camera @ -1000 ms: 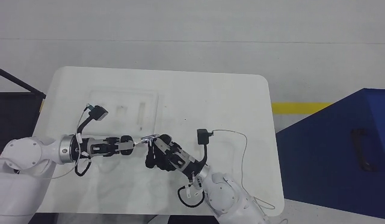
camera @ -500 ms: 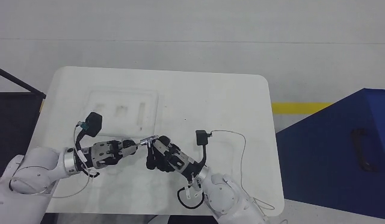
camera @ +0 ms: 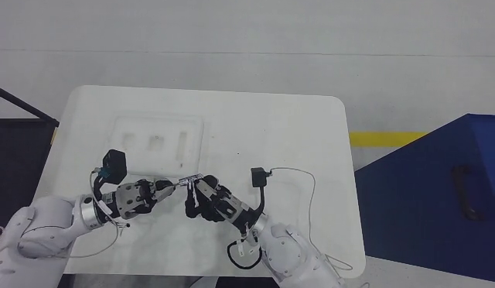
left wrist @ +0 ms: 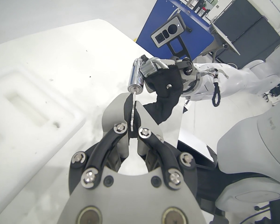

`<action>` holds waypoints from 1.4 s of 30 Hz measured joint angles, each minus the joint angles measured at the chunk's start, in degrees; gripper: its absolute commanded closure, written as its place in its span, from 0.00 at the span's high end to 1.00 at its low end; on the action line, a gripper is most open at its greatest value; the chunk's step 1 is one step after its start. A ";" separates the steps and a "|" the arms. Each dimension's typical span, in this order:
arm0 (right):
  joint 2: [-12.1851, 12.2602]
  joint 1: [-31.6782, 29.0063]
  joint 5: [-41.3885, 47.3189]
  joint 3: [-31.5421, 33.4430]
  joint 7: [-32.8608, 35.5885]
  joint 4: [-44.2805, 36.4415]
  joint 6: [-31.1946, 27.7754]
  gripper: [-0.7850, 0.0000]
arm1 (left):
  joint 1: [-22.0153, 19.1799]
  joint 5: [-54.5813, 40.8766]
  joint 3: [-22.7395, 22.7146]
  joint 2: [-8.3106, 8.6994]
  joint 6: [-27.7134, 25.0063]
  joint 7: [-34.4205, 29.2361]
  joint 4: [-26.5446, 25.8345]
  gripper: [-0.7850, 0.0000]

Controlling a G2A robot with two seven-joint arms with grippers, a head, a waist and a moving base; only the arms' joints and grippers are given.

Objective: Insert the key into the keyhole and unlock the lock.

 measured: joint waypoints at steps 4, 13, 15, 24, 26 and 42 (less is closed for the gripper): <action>0.19 -0.49 0.31 0.14 0.41 -0.92 0.59 0.00 | 1.29 12.73 -0.54 -0.76 -0.15 9.94 -3.46 0.00; 0.27 -0.04 1.16 -0.12 0.49 -0.66 1.10 0.00 | 3.70 48.62 -1.66 -1.63 0.18 42.31 -4.55 0.00; 0.27 0.11 1.24 -0.20 0.41 -0.55 1.15 0.00 | 4.12 58.24 -1.34 -1.68 1.76 49.98 -4.82 0.00; 0.27 0.46 2.42 -0.42 0.68 -0.43 1.85 0.00 | 5.87 75.94 0.11 -1.53 9.82 68.01 -2.42 0.00; 0.27 0.46 2.40 -0.41 0.67 -0.43 1.83 0.00 | 5.87 75.88 0.11 -1.53 9.81 67.68 -2.43 0.00; 1.02 -0.91 1.23 0.58 1.10 -2.80 2.11 0.00 | 9.97 98.74 1.82 -2.10 46.77 80.96 -2.50 0.00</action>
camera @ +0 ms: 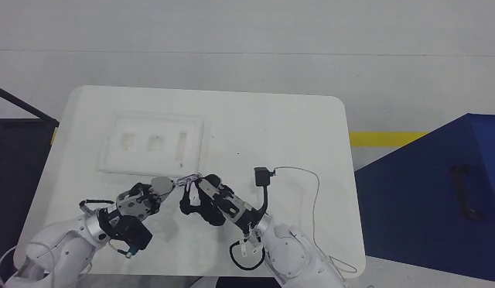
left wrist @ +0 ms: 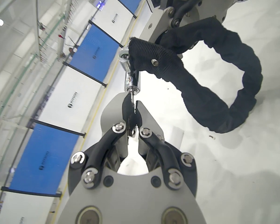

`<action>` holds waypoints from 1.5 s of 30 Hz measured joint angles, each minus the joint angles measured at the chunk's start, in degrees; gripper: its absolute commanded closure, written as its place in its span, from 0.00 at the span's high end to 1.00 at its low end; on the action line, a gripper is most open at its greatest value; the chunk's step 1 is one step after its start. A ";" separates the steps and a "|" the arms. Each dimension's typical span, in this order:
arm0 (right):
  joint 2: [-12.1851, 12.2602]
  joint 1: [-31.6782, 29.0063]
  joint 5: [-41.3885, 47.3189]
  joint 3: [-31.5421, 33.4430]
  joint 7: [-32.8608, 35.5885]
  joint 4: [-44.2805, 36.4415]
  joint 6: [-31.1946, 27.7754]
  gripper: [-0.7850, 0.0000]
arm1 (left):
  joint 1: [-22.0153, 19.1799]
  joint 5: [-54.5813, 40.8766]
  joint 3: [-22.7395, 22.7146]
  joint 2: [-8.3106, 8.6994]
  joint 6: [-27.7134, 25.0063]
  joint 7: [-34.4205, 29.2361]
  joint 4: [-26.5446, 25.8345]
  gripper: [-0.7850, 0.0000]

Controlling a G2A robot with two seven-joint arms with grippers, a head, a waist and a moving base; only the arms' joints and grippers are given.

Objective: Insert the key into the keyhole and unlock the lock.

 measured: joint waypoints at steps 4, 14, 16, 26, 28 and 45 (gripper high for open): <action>0.09 0.05 0.03 -0.10 0.27 0.06 -0.03 0.00 | 0.53 3.90 0.95 -0.26 8.05 2.14 0.75 0.00; 0.30 0.18 0.07 -0.44 0.69 0.39 -0.23 0.00 | -0.41 11.59 2.88 -0.83 19.83 0.89 2.74 0.00; 0.33 0.25 0.09 -0.51 0.72 0.46 -0.25 0.00 | -0.55 12.37 3.05 -0.91 21.25 0.98 3.03 0.00; 0.63 0.78 -2.28 -0.29 0.56 -0.09 0.22 0.00 | -0.37 8.94 2.78 -1.24 18.81 0.30 2.63 1.00; 0.81 0.78 -5.66 0.27 -0.91 -0.69 0.38 0.00 | -0.16 7.16 2.19 -1.25 17.41 0.51 2.44 1.00; 3.95 -5.76 -61.31 6.87 -27.81 -10.93 7.87 0.00 | 0.25 -26.09 -1.68 -1.28 -18.48 -5.50 0.68 1.00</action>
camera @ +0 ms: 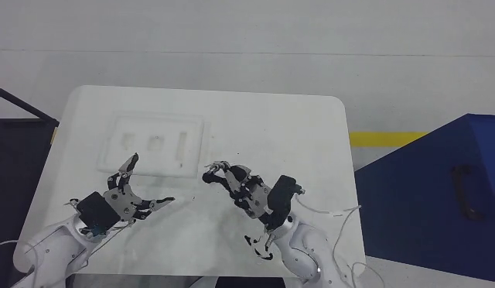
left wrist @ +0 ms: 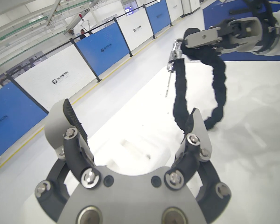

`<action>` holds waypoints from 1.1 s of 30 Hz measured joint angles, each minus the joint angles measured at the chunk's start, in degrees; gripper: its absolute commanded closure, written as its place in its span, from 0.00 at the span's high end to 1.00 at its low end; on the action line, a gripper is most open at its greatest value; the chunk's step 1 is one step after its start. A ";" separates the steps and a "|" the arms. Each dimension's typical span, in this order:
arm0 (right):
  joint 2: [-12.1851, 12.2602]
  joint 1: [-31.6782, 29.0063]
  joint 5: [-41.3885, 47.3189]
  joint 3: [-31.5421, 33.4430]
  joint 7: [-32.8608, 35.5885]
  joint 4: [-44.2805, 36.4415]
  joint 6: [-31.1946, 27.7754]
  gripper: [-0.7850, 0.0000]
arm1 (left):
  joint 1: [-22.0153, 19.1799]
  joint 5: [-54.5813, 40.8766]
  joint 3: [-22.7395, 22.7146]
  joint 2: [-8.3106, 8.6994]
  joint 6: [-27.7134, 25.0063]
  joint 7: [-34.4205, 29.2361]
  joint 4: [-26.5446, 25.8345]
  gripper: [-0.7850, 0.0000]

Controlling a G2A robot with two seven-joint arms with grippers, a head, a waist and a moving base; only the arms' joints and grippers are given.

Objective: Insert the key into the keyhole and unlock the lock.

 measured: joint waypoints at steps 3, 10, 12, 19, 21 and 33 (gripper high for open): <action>0.74 -0.83 -16.18 -0.53 -3.73 0.14 6.28 0.00 | -0.05 1.74 0.32 0.04 -0.28 0.84 -0.01 1.00; 1.65 -0.44 -45.33 -3.11 -0.62 3.27 17.45 0.00 | -0.06 3.64 0.57 0.02 0.38 2.07 -0.07 1.00; 1.68 -0.15 -45.83 -3.62 -0.51 4.02 18.05 0.00 | -0.02 3.85 0.67 -0.01 0.61 2.44 -0.03 1.00; 1.33 -0.87 -42.19 -2.82 -4.80 3.15 17.66 0.00 | 0.28 4.37 0.78 -0.10 1.11 2.99 0.14 1.00; 0.99 -1.28 -30.55 -1.45 -6.39 2.21 14.65 0.00 | 0.32 4.32 0.84 -0.13 1.13 3.06 0.22 1.00; -0.16 2.17 26.38 4.11 13.16 8.33 8.84 0.00 | 0.88 5.81 1.80 -0.31 2.23 3.04 -0.15 1.00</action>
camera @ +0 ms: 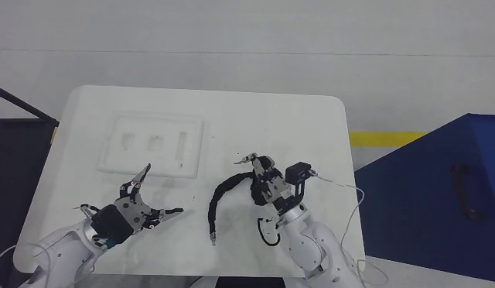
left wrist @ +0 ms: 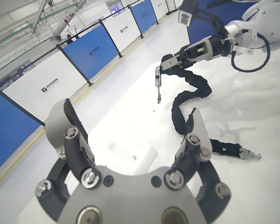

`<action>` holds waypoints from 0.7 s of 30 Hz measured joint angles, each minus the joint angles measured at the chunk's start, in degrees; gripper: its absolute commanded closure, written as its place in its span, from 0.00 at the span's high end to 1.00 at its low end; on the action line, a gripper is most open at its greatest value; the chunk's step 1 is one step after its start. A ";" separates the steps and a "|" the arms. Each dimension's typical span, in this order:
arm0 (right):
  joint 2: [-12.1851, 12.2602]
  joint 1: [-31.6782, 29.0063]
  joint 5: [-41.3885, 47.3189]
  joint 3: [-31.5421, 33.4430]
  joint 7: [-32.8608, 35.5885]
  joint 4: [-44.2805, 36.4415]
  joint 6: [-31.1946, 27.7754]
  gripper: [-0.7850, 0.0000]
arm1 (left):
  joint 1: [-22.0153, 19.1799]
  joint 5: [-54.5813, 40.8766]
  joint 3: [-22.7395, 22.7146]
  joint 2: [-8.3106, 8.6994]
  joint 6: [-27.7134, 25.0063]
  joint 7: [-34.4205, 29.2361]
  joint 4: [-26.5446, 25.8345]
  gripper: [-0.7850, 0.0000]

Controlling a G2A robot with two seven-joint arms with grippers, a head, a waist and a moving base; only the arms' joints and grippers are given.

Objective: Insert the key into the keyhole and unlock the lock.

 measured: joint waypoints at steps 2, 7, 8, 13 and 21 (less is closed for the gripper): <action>0.14 0.46 -0.03 -0.16 2.96 1.42 -0.13 0.65 | 0.11 0.29 0.14 -0.03 0.19 -0.09 -0.02 1.00; 0.39 0.22 -2.47 -0.27 4.48 1.13 0.70 1.00 | -0.02 0.27 0.31 -0.04 -0.42 -0.17 0.30 1.00; 0.56 -0.30 -4.07 -0.21 3.73 0.02 0.37 1.00 | -0.10 0.43 0.28 -0.02 -0.62 -0.08 0.27 1.00; 1.48 -3.56 -13.30 1.28 -0.95 -7.02 1.31 1.00 | -0.25 1.66 0.12 0.11 -1.62 0.79 0.25 1.00; 2.48 -13.95 -27.52 3.62 -22.79 -22.32 8.86 1.00 | -0.25 3.85 -1.11 0.53 -3.48 5.33 1.73 1.00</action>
